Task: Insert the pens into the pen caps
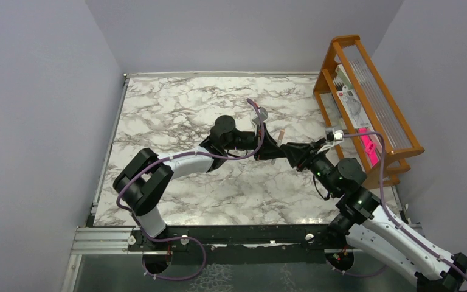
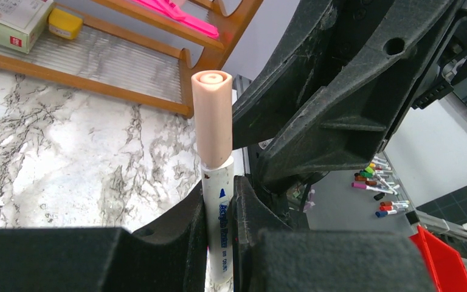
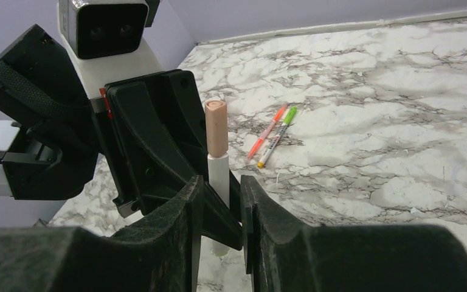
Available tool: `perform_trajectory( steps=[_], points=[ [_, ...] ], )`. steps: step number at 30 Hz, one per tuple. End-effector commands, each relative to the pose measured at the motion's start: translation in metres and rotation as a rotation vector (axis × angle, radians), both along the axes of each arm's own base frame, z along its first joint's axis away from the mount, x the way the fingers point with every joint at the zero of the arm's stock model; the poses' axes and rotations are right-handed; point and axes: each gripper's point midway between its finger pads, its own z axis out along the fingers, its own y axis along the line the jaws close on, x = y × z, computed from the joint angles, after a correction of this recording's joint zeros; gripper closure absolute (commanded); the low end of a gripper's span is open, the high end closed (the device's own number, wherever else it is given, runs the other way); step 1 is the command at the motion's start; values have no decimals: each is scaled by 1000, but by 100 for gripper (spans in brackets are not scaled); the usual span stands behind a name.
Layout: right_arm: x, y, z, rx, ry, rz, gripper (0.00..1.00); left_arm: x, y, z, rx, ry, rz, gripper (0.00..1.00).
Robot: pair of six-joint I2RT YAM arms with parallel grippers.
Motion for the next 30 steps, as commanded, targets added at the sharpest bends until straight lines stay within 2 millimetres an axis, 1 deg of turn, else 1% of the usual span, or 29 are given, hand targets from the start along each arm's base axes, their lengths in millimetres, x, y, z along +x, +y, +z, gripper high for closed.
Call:
perform_trajectory(
  steps=[1, 4, 6, 8, 11, 14, 17, 21, 26, 30],
  points=[
    [-1, -6, 15, 8, -24, -23, 71, 3, 0, 19, -40, -66, 17, 100],
    [-2, -11, 22, 19, -33, -41, 68, 2, 2, 20, -38, -79, 21, 100],
    [-3, -17, 33, 32, -56, -59, 65, 0, 4, 19, -36, -90, 22, 100],
    [-7, -22, 48, 52, -85, -66, 62, 0, 5, 19, -35, -100, 24, 100],
    [-10, -22, 70, 56, -118, -52, 56, -2, 7, 19, -33, -106, 22, 100],
    [-6, -17, 83, 36, -113, -45, 52, -6, 8, 21, -38, -127, 13, 100],
    [5, -8, 84, -18, -60, -47, 50, -11, 11, 25, -46, -159, 8, 100],
    [15, 11, 81, -73, -8, -3, 50, -16, 13, 30, -54, -184, -3, 100],
    [17, 29, 80, -71, -40, 67, 52, -21, 15, 34, -56, -197, -12, 100],
    [18, 38, 75, -78, -32, 100, 56, -22, 16, 31, -49, -195, -13, 100]
  ],
)
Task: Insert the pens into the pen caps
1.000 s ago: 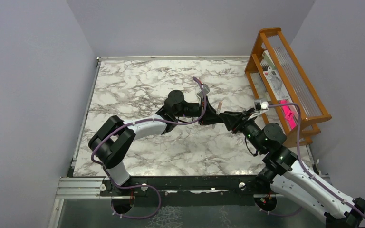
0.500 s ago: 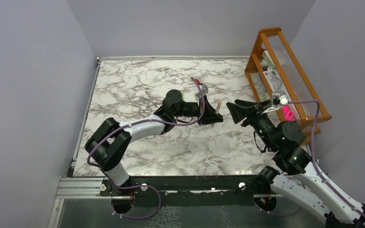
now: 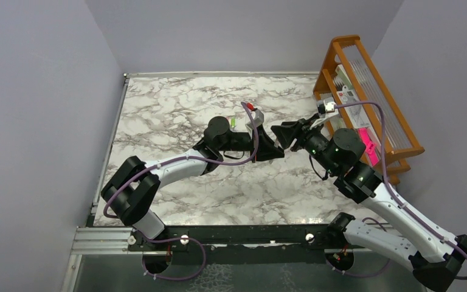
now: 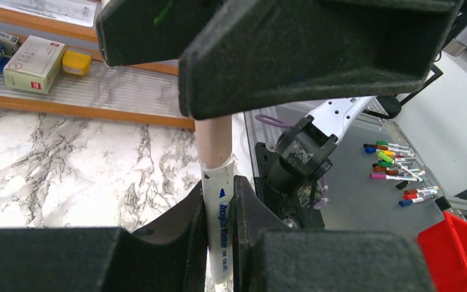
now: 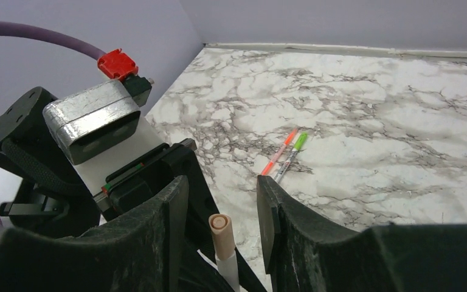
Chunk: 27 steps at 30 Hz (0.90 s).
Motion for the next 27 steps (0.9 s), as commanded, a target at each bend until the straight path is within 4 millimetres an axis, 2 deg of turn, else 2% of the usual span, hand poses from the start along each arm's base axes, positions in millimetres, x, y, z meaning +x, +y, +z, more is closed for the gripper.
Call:
perform_trajectory(
  steps=[1, 7, 17, 20, 23, 27],
  points=[
    [-7, 12, 4, 3, -26, 75, 57, -8, 4, 6, -8, -36, -14, 100],
    [-7, 15, -2, 5, -14, 88, 66, -6, 1, 2, 2, -22, -11, 100],
    [-8, 18, -18, -10, 18, 100, 69, -3, -1, 5, 0, -18, 2, 100],
    [-8, 18, -23, -15, 28, 101, 75, -2, -1, 5, 1, -18, 5, 100],
    [-8, 19, -26, -16, 37, 101, 96, -2, -1, 5, 1, -16, 9, 100],
    [-9, 20, -29, -22, 52, 110, 98, 2, -2, 5, 3, -12, 26, 100]
  ],
)
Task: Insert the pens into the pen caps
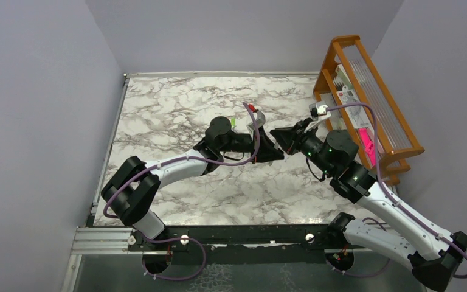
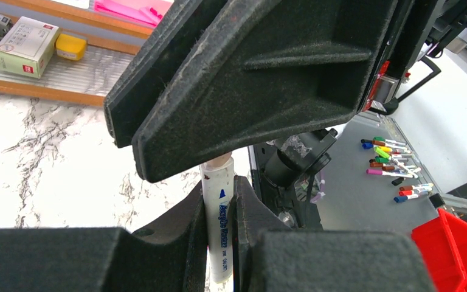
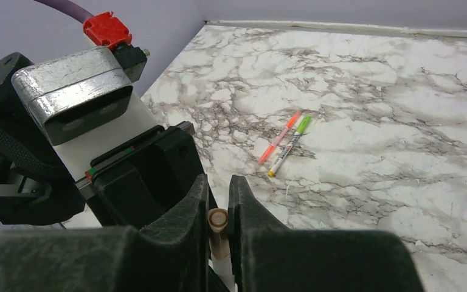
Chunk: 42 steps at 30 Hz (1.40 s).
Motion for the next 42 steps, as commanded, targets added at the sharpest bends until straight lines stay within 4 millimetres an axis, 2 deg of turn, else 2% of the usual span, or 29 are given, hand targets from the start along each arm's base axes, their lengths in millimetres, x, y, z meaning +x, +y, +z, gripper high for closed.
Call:
perform_trajectory(
  steps=[1, 4, 8, 18, 24, 32, 42],
  points=[
    [-6, 7, -4, 3, 22, 43, 99, 7, -2, 12, -27, -33, 40, 100],
    [-4, 3, -16, -25, 87, 11, 99, 16, -3, 11, -16, -24, 88, 100],
    [-3, -2, -41, -77, 197, -32, 99, 25, -5, 13, -12, -25, 132, 100],
    [-10, 2, -72, -53, 287, -22, 99, 44, -8, 22, -17, -45, 227, 100],
    [-15, 5, -88, -61, 325, -5, 99, 55, -11, 43, -52, -64, 274, 100],
    [-19, -2, -111, -103, 361, -28, 99, 69, -15, 77, -101, -110, 323, 100],
    [-25, 0, -135, -145, 404, -14, 99, 84, -21, 91, -118, -114, 365, 100]
  ],
)
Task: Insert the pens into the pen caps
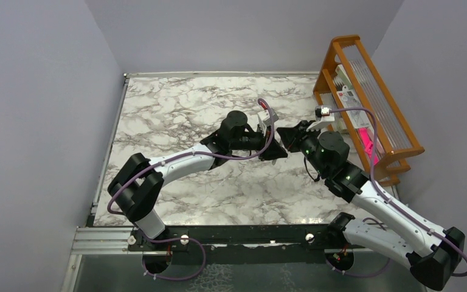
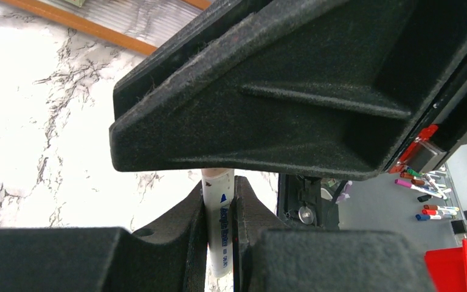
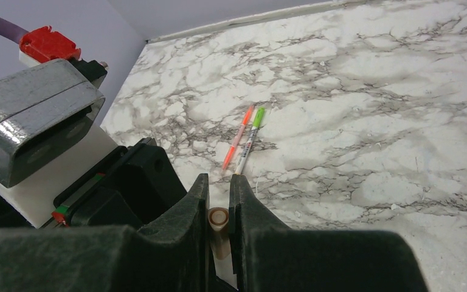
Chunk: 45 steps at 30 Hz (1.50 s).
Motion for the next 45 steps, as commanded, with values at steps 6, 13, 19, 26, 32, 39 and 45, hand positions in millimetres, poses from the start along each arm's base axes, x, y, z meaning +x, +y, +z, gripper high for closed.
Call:
perform_trajectory(
  steps=[6, 13, 19, 26, 32, 39, 45],
  points=[
    [-57, 21, -104, -158, 315, 221, 99, 66, -4, 131, -292, -280, 247, 100],
    [-63, 20, -111, -175, 324, 236, 99, 77, -5, 153, -329, -291, 255, 100],
    [-68, 17, -108, -206, 267, 272, 99, 87, 3, 156, -338, -263, 250, 100],
    [-75, 22, -116, -222, 278, 329, 99, 96, 1, 174, -369, -268, 239, 100],
    [-77, 25, -102, -182, 239, 346, 99, 97, -5, 164, -355, -258, 207, 100],
    [-72, 31, -52, -61, 94, 346, 99, 71, 8, 130, -292, -282, 146, 100],
    [-65, 27, -23, -64, 28, 314, 99, 51, 22, 111, -255, -313, 112, 100]
  ],
)
